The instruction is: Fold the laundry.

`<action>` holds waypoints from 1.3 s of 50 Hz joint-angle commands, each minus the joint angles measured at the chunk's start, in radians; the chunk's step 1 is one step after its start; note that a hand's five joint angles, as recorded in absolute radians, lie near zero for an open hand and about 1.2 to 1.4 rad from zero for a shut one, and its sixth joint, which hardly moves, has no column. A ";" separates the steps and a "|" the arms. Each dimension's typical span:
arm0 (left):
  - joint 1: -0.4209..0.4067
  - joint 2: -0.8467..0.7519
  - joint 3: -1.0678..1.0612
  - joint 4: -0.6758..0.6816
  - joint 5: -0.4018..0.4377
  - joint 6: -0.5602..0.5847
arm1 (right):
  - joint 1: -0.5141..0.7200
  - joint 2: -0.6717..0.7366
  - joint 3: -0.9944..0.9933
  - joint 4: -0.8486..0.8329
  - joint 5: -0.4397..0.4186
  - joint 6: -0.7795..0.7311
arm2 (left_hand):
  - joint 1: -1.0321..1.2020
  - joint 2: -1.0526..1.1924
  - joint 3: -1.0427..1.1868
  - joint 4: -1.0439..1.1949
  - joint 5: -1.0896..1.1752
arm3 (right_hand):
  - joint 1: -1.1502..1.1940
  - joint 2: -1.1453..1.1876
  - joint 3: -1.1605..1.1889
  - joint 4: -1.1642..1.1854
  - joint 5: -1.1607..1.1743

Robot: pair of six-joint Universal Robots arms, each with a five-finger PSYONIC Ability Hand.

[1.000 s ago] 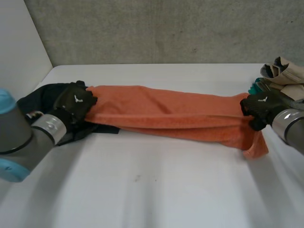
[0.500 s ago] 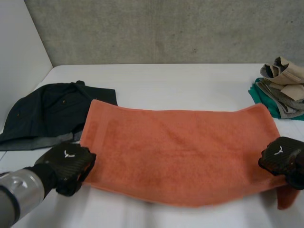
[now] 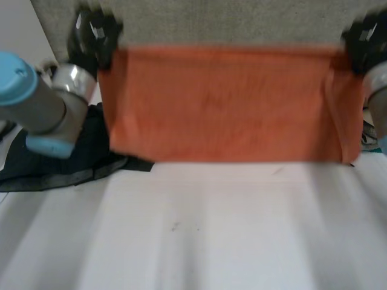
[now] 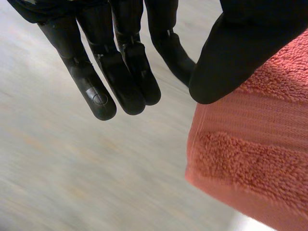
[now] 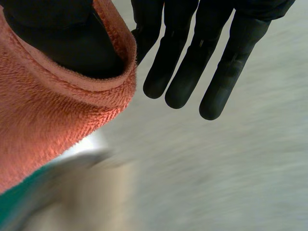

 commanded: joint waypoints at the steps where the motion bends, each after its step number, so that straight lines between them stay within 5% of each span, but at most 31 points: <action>1: 0.004 0.035 0.128 0.219 -0.015 -0.144 | 0.014 -0.062 -0.006 -0.406 -0.010 0.156 | 0.249 0.197 0.203 0.193 0.228 | 0.259 0.211 0.202 0.196 0.221; 10: 0.011 0.112 -0.032 0.221 -0.079 -0.180 | 0.015 -0.093 0.030 -0.374 -0.056 0.250 | 0.249 0.197 0.203 0.193 0.228 | 0.259 0.211 0.202 0.196 0.221; 21: -0.002 0.141 -0.409 0.180 -0.070 -0.189 | 0.015 -0.068 0.215 -0.032 -0.131 0.227 | 0.212 0.160 0.166 0.156 0.191 | 0.259 0.211 0.202 0.196 0.221; 22: -0.007 0.140 -0.428 0.175 -0.068 -0.191 | 0.022 -0.070 0.234 0.008 -0.134 0.218 | -0.146 -0.198 -0.192 -0.202 -0.167 | 0.259 0.211 0.202 0.196 0.221; 23: -0.018 0.137 -0.452 0.167 -0.065 -0.194 | 0.025 -0.075 0.235 0.020 -0.138 0.213 | -0.810 -0.862 -0.855 -0.865 -0.831 | 0.259 0.211 0.202 0.196 0.221; 24: -0.028 0.130 -0.457 0.163 -0.062 -0.195 | 0.028 -0.084 0.238 0.031 -0.140 0.213 | -0.973 -1.025 -1.018 -1.028 -0.994 | 0.259 0.211 0.202 0.196 0.221; 29: -0.087 0.052 -0.432 0.158 -0.058 -0.241 | 0.123 -0.243 0.222 0.056 -0.145 0.222 | -0.969 -1.021 -1.015 -1.025 -0.990 | 0.259 0.211 0.202 0.196 0.221; 41: -0.151 -0.084 -0.278 0.140 -0.088 -0.600 | 0.265 -0.511 0.133 0.238 -0.203 0.255 | -0.957 -1.009 -1.003 -1.013 -0.978 | 0.259 0.211 0.202 0.196 0.221; 48: -0.183 -0.192 -0.137 0.043 -0.090 -0.632 | 0.363 -0.608 0.120 0.275 -0.204 0.324 | -0.957 -1.009 -1.003 -1.013 -0.978 | 0.259 0.211 0.202 0.196 0.221; 65: -0.283 -0.281 -0.052 -0.129 -0.025 -0.881 | 0.371 -0.624 0.128 0.281 -0.201 0.354 | -0.652 -0.704 -0.698 -0.708 -0.673 | 0.259 0.211 0.202 0.196 0.221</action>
